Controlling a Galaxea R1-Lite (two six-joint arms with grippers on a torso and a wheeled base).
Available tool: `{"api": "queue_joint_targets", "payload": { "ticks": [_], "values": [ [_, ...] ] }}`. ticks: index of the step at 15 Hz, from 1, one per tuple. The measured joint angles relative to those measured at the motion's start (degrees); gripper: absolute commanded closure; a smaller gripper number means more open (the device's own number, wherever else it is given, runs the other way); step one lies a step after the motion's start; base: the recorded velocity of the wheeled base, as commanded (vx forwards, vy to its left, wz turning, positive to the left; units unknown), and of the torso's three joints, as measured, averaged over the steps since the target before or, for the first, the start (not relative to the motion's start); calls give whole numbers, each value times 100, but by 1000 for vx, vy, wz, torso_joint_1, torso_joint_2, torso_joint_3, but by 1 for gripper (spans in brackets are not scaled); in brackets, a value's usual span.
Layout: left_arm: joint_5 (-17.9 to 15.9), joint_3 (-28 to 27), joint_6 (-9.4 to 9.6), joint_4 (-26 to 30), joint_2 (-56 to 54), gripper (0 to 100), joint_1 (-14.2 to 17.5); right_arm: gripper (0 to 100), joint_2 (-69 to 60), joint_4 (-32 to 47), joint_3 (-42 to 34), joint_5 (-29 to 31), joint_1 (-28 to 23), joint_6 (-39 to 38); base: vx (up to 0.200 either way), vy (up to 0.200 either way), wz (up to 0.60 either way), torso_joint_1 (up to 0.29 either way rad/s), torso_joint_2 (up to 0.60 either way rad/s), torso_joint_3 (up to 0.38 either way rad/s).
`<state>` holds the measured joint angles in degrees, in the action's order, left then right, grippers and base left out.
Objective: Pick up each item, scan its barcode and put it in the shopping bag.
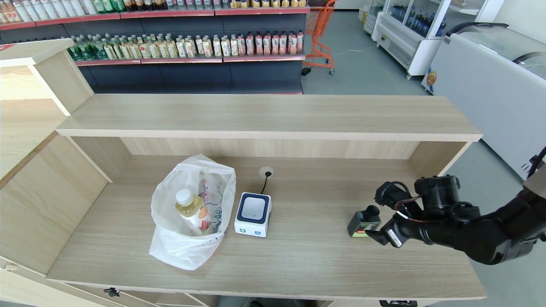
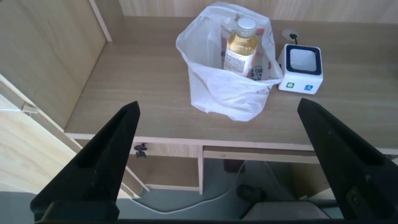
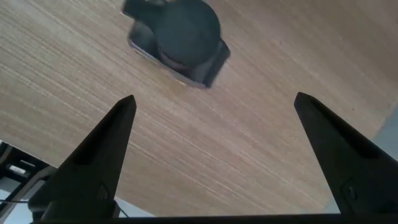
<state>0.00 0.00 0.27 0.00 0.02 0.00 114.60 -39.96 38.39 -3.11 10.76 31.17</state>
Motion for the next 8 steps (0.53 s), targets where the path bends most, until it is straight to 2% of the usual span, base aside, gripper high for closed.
{"api": "queue_joint_targets", "payload": {
  "ticks": [4,8],
  "values": [
    [0,0,0,0,0,0,0,0,728,-63,720,-1,461,9,0,0,0,0,0,0],
    [0,0,-2,0,0,0,0,0,1070,-66,872,5,538,90,0,0,0,0,0,0]
  ]
}}
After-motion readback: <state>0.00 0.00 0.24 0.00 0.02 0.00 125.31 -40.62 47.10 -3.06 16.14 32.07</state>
